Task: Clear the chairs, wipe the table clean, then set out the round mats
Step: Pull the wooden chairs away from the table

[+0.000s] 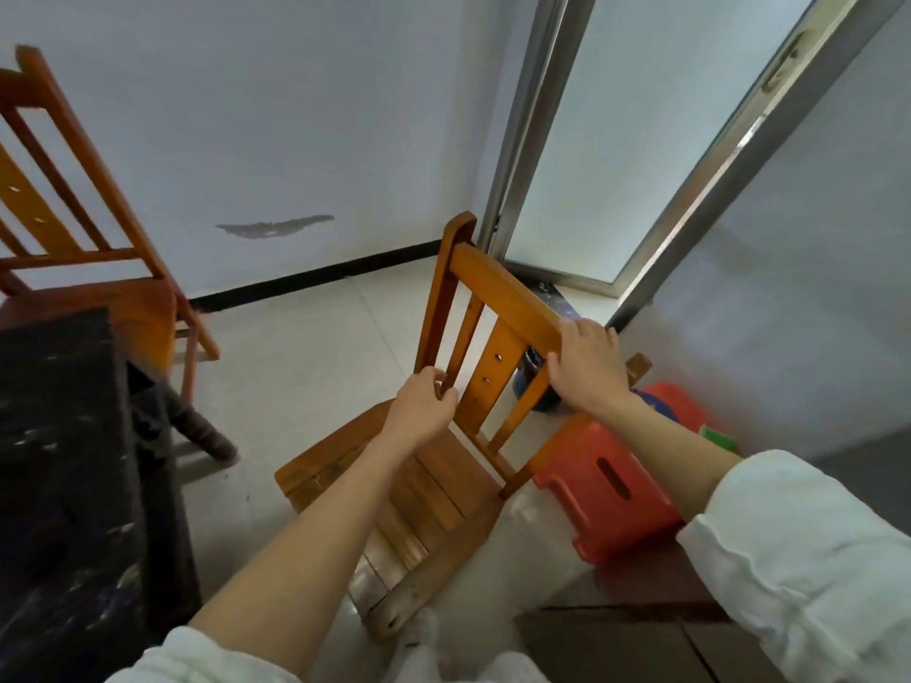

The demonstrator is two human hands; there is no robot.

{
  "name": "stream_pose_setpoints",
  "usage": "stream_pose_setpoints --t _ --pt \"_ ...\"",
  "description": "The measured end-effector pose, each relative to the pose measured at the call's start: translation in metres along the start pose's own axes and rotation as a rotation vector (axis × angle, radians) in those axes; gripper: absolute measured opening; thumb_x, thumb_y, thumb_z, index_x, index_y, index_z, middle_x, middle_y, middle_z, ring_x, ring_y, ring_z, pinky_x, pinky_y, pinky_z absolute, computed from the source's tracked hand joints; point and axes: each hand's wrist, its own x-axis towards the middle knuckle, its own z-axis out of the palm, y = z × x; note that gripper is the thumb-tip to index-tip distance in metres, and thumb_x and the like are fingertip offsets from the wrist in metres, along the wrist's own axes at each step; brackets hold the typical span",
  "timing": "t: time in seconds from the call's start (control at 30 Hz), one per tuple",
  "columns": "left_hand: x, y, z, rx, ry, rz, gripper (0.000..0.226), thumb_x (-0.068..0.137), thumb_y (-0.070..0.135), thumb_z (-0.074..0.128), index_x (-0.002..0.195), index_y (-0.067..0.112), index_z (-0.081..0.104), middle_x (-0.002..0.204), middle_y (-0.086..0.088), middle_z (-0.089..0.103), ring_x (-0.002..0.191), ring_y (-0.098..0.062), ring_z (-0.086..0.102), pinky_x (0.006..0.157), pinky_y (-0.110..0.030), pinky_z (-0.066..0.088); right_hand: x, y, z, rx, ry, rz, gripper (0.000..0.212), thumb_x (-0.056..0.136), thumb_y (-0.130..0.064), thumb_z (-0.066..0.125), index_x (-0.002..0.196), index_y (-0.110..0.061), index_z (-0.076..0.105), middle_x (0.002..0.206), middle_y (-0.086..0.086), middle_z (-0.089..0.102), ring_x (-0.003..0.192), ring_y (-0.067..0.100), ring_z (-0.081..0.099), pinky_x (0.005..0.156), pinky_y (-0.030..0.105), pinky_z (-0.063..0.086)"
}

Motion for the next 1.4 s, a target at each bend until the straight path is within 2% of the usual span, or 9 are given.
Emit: stream_pose_setpoints --t 0.17,0.43,0.53,0.73,0.93,1.07,1.17,1.3,1.4 --pt "0.039 0.006 0.003 -0.042 0.001 -0.047 0.038 0.095 0.032 0.049 0.13 0.018 0.044 0.13 -0.004 0.054 0.112 -0.019 0.056 0.094 -0.032 0.047 0.051 0.011 0.014 0.144 -0.207 0.115 0.035 0.093 -0.029 0.047 0.125 -0.013 0.042 0.108 0.008 0.057 0.091 0.027 0.058 0.069 0.036 0.047" --pt "0.083 0.02 0.001 -0.208 0.071 -0.097 0.046 0.096 0.037 0.045 0.138 0.021 0.037 0.138 -0.005 0.047 0.119 -0.025 0.053 0.095 -0.042 0.05 0.077 0.009 0.027 0.255 -0.396 0.001 0.034 0.097 -0.038 0.04 0.112 -0.008 0.043 0.084 0.005 0.055 0.074 0.023 0.058 0.068 0.038 0.048" --pt "0.1 0.039 -0.002 -0.294 0.078 -0.047 0.057 0.096 0.041 0.043 0.147 0.023 0.022 0.15 -0.003 0.033 0.134 -0.025 0.039 0.106 -0.044 0.039 0.073 -0.011 0.024 0.341 -0.432 -0.064 0.032 0.098 -0.035 0.038 0.115 -0.008 0.044 0.086 0.001 0.054 0.068 0.014 0.051 0.056 0.024 0.038" --pt "0.105 0.03 -0.018 -0.412 0.184 -0.089 0.09 0.089 0.044 0.055 0.149 0.024 -0.009 0.155 -0.004 0.019 0.139 -0.027 0.029 0.11 -0.043 0.034 0.061 -0.059 0.022 0.54 -0.611 -0.128 0.034 0.098 -0.037 0.04 0.114 -0.009 0.051 0.098 0.009 0.064 0.085 0.021 0.062 0.078 0.032 0.05" --pt "0.101 0.01 -0.041 -0.3 0.214 -0.127 0.101 0.085 0.036 0.064 0.147 0.025 -0.015 0.155 -0.004 0.018 0.137 -0.028 0.032 0.107 -0.043 0.038 0.056 -0.069 0.021 0.696 -0.841 -0.087 0.042 0.098 -0.041 0.036 0.101 -0.009 0.062 0.083 0.004 0.065 0.073 0.016 0.063 0.075 0.028 0.052" --pt "0.102 0.006 -0.043 -0.292 0.214 -0.126 0.1 0.085 0.038 0.063 0.147 0.028 -0.014 0.156 -0.003 0.015 0.138 -0.029 0.03 0.107 -0.045 0.037 0.068 -0.064 0.019 0.749 -0.911 -0.078 0.041 0.099 -0.035 0.034 0.101 -0.006 0.063 0.09 0.006 0.067 0.079 0.016 0.065 0.074 0.024 0.054" --pt "0.099 0.005 -0.046 -0.303 0.234 -0.112 0.088 0.088 0.041 0.059 0.149 0.027 -0.003 0.156 -0.002 0.018 0.139 -0.027 0.029 0.106 -0.042 0.035 0.09 -0.063 0.025 0.721 -0.824 -0.151 0.036 0.1 -0.028 0.035 0.107 -0.006 0.061 0.097 0.007 0.067 0.082 0.015 0.064 0.073 0.021 0.053" --pt "0.096 -0.003 -0.054 -0.293 0.298 -0.173 0.06 0.093 0.046 0.047 0.144 0.021 0.029 0.145 -0.002 0.041 0.131 -0.023 0.043 0.1 -0.034 0.041 0.129 -0.08 0.043 0.585 -0.448 -0.44 0.029 0.098 -0.019 0.039 0.12 -0.01 0.055 0.116 0.006 0.063 0.1 0.017 0.061 0.09 0.028 0.05" --pt "0.097 -0.005 -0.052 -0.287 0.326 -0.256 0.051 0.095 0.046 0.043 0.138 0.02 0.041 0.138 0.0 0.05 0.124 -0.02 0.05 0.097 -0.031 0.043 0.154 -0.097 0.059 0.567 -0.172 -0.765 0.024 0.093 -0.014 0.046 0.114 -0.009 0.058 0.112 0.007 0.063 0.097 0.018 0.061 0.085 0.028 0.052"
